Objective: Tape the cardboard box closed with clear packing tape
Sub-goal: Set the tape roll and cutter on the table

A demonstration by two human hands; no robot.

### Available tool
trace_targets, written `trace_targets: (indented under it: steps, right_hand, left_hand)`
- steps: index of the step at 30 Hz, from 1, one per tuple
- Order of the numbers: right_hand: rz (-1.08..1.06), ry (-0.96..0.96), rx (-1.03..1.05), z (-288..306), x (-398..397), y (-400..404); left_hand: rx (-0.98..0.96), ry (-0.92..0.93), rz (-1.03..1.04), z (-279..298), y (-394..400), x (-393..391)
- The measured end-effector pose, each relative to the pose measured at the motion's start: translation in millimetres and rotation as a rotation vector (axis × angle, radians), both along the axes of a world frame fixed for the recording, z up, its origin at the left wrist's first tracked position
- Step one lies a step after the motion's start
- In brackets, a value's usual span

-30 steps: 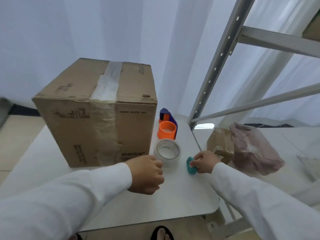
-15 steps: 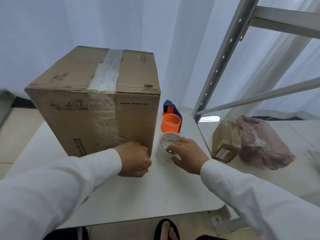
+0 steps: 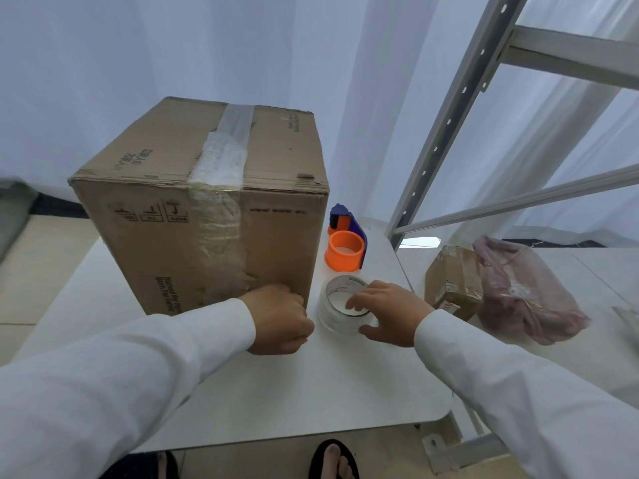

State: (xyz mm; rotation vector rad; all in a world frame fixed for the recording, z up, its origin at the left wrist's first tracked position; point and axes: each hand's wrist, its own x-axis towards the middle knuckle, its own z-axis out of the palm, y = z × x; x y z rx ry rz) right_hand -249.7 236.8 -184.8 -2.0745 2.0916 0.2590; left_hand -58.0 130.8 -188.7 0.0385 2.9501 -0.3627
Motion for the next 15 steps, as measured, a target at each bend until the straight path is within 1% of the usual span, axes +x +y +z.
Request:
trace_targets:
  steps: [3,5,10,15]
  right_hand:
    - [0.037,0.041,0.033,-2.8,3.8,-6.0]
    - [0.019,0.051,0.06,-1.6,1.8,-7.9]
    - [-0.065,0.036,0.036,0.8,-6.4,-5.9]
    - [-0.063,0.044,0.034,-2.7,-7.2,-4.6]
  left_hand:
    - [0.031,0.023,0.023,1.5,-2.2,-0.1]
    - [0.045,0.001,0.048,3.5,-2.2,-0.5]
    - [0.089,0.002,0.08,6.2,-0.4,-0.4]
    - [0.095,-0.023,0.098,6.3,-0.2,-0.5]
